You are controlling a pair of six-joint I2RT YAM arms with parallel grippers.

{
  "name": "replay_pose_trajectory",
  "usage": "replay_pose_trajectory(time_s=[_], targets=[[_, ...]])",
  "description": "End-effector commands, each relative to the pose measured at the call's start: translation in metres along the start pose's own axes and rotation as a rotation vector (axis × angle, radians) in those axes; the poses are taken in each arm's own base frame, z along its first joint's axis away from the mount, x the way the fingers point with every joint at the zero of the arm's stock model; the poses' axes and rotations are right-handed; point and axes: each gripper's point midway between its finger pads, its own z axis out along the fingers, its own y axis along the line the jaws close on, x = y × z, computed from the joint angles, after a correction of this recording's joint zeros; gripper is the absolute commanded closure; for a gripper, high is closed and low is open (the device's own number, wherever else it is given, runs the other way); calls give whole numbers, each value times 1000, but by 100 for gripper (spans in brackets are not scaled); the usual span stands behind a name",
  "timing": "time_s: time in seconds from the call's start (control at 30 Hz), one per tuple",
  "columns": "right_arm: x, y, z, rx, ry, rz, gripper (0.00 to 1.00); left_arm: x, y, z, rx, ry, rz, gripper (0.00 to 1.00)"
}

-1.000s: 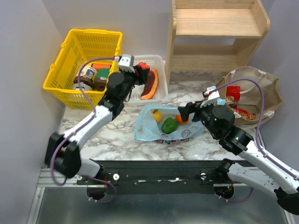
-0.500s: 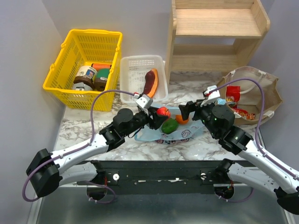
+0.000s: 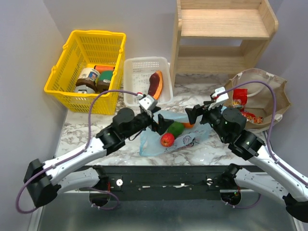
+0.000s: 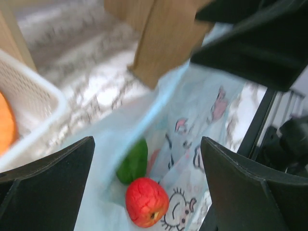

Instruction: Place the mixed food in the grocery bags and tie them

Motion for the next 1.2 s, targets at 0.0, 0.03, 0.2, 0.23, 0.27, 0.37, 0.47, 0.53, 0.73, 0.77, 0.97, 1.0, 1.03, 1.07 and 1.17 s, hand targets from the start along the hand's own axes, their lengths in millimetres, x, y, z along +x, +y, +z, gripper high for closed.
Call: replay_pose_trajectory(time_s=[0.0, 0.03, 0.2, 0.23, 0.27, 0.37, 0.47, 0.53, 0.73, 0.77, 0.97, 1.0, 1.03, 1.07, 1.17], targets=[[-33, 14, -12, -93, -28, -61, 0, -71, 7, -42, -123, -114, 26, 1], [-46, 21, -16, -134, -47, -69, 0, -87, 6, -55, -142, -136, -4, 1], [-66, 19, -27, -122, 9, -55, 0, -31, 29, -99, -353, 185, -160, 1], [-68, 9, -29, -58, 36, -48, 0, -23, 25, -107, -353, 223, -194, 1], [-83, 4, -31, -22, 45, -43, 0, -11, 23, -113, -355, 265, -229, 1], [-72, -27, -51, 136, 167, -49, 0, 26, 9, -138, -342, 357, -396, 1], [-64, -43, -75, 187, 216, -54, 1, 51, -4, -157, -321, 370, -557, 1], [-64, -47, -97, 172, 214, -32, 1, 61, -8, -167, -309, 361, -618, 1], [-41, -28, -126, -6, 242, 5, 1, 82, -11, -178, -286, 367, -657, 1], [-37, -26, -128, -18, 250, 9, 1, 87, -11, -176, -284, 381, -659, 1], [-14, -25, -119, -13, 269, 25, 1, 114, -1, -165, -331, 446, -637, 1], [-13, -25, -117, -10, 266, 25, 1, 116, 2, -164, -348, 446, -631, 1], [-11, -25, -115, -6, 268, 27, 2, 119, 3, -163, -353, 449, -630, 1], [-9, -25, -113, -5, 272, 25, 2, 124, 4, -162, -357, 457, -630, 1], [-2, -26, -105, 14, 275, 20, 4, 125, 5, -151, -329, 421, -627, 1]])
